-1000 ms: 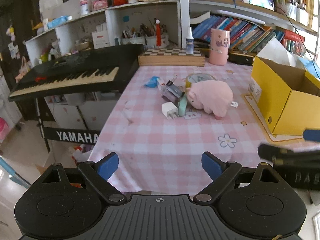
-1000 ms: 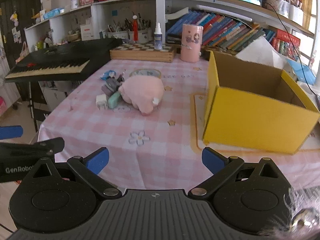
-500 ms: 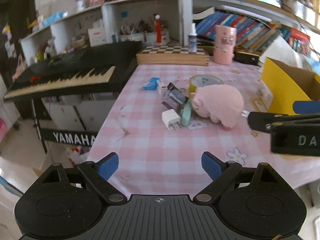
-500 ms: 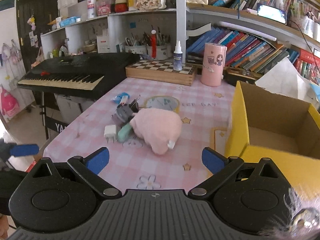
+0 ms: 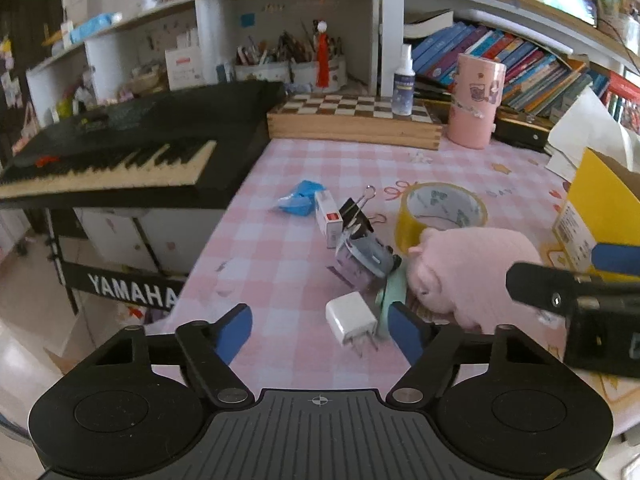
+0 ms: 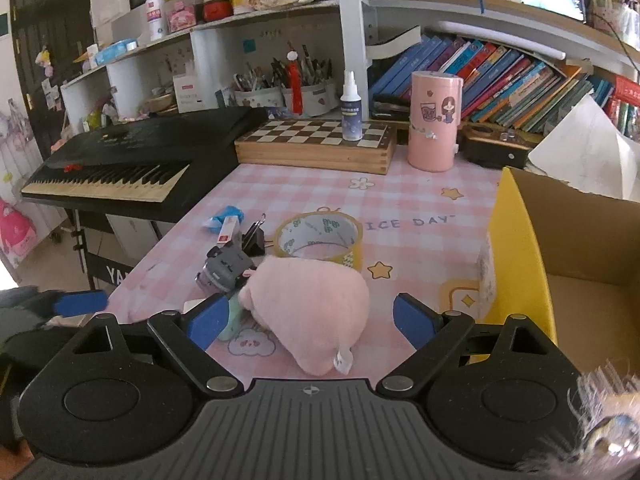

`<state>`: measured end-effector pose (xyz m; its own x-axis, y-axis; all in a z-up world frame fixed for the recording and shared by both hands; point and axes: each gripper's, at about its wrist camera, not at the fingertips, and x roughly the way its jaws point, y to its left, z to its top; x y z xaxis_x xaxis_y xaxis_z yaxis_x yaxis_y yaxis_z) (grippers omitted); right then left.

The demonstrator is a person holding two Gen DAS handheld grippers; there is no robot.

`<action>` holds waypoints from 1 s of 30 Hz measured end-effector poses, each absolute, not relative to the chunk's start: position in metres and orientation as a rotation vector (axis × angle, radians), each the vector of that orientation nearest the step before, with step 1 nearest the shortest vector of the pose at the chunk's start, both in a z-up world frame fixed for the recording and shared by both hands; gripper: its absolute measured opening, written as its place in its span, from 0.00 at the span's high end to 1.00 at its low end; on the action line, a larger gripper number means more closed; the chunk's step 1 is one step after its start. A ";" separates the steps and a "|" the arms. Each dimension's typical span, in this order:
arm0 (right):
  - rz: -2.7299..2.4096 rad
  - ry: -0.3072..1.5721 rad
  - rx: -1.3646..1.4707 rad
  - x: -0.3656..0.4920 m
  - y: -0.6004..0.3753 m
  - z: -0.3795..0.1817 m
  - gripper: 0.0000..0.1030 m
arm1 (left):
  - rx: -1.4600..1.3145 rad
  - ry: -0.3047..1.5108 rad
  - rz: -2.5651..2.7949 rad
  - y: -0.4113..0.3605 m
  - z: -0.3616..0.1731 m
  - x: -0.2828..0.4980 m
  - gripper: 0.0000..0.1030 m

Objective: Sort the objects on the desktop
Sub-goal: 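Move both tools toward the pink plush pig and white charger, then close right tool on the pink pig while left tool grasps the white charger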

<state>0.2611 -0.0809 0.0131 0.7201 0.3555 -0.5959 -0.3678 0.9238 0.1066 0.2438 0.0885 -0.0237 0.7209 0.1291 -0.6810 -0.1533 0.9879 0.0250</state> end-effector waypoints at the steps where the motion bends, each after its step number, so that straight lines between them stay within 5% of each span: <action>1: 0.401 0.661 -0.026 0.265 -0.080 0.011 0.13 | -0.036 0.756 0.154 0.090 -0.027 0.248 0.30; 21: 0.445 0.810 -0.075 0.327 -0.057 -0.029 0.13 | -0.001 0.830 0.109 0.091 -0.060 0.285 0.65; 30: 0.445 0.811 -0.137 0.325 -0.057 -0.021 0.34 | -0.127 0.765 0.130 0.116 -0.028 0.261 0.66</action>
